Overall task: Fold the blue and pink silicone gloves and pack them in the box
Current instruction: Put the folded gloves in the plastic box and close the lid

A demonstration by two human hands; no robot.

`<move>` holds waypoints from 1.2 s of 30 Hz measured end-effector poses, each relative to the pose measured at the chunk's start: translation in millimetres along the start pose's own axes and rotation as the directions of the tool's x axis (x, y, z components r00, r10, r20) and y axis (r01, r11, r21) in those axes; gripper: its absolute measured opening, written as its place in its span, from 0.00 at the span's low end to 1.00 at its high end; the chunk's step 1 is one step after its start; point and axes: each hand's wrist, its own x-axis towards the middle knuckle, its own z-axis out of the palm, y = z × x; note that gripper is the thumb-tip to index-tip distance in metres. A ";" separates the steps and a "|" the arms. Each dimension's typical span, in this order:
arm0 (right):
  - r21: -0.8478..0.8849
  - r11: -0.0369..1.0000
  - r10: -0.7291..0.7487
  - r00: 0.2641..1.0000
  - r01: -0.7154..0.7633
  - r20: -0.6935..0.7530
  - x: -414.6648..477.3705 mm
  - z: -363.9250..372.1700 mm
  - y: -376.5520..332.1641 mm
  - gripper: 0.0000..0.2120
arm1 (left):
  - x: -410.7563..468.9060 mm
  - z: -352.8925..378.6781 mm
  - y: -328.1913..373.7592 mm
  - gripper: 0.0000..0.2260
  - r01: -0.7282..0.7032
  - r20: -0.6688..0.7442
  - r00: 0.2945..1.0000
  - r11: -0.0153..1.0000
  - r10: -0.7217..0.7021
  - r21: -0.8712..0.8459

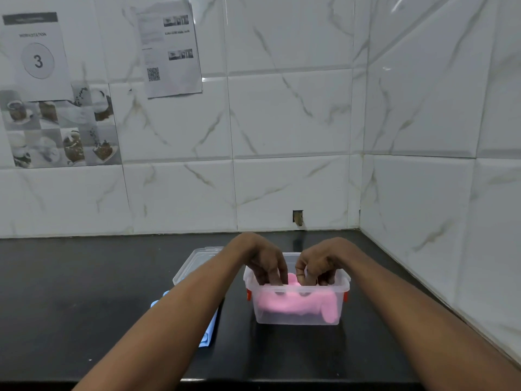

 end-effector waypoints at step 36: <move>-0.365 0.930 -0.333 0.502 0.036 -0.798 -35.1 -4.7 0.2 0.07 | -79.2 17.3 -24.2 0.44 -0.339 -0.370 0.928 0.326 -0.034 -0.882</move>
